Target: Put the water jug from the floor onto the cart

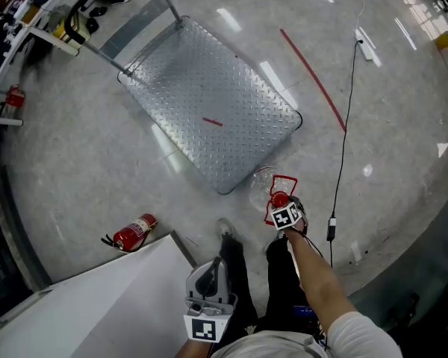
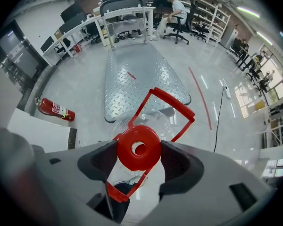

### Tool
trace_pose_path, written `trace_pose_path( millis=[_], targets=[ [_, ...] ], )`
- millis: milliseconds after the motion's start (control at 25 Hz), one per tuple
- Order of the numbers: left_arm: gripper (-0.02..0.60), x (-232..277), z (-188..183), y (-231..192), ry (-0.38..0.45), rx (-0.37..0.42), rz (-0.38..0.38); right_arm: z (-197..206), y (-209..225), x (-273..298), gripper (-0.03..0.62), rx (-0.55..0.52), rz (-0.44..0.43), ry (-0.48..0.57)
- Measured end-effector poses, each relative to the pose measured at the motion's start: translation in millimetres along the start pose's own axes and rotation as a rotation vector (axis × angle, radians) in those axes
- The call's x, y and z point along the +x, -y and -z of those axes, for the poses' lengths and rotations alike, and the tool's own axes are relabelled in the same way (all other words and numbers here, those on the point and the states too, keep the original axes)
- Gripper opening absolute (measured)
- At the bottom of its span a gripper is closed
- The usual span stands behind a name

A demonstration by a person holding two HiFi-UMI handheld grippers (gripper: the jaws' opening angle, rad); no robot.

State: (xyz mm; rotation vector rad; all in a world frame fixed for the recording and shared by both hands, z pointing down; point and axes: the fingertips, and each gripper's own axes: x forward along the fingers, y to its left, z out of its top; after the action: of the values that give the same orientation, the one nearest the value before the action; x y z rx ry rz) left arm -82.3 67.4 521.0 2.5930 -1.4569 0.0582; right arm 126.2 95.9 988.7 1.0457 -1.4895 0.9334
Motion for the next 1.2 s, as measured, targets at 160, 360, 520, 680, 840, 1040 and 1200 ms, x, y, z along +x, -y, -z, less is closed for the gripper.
trace_pose_path(
  millis=[160, 360, 520, 680, 840, 1040, 1200],
  targets=[
    [0.003, 1.3, -9.8, 4.9, 0.031, -0.005, -0.004, 1.0, -2.2, -20.2, 0.291, -0.049, -0.008, 0.003],
    [0.003, 1.5, -30.1, 3.5, 0.084, 0.002, 0.002, -4.4, -9.2, -52.9, 0.291, -0.09, -0.017, -0.004],
    [0.003, -0.5, -51.6, 0.1, 0.12, 0.018, -0.001, -14.6, -16.3, -86.7, 0.291, -0.134, -0.032, 0.0],
    [0.003, -0.4, -68.9, -2.3, 0.155, 0.039, -0.015, -27.5, -17.0, -122.0, 0.291, -0.204, -0.043, 0.006],
    [0.003, -5.8, -84.3, -12.6, 0.175, 0.045, -0.035, -49.9, -29.1, -148.6, 0.29, -0.275, -0.048, 0.027],
    [0.003, -8.5, -92.1, -20.5, 0.189, 0.052, -0.045, -93.0, -38.8, -173.0, 0.287, -0.386, -0.063, 0.059],
    [0.003, -6.7, -85.9, -33.7, 0.17, 0.065, -0.044, -137.5, -46.5, -184.7, 0.285, -0.414, -0.063, 0.083]
  ],
)
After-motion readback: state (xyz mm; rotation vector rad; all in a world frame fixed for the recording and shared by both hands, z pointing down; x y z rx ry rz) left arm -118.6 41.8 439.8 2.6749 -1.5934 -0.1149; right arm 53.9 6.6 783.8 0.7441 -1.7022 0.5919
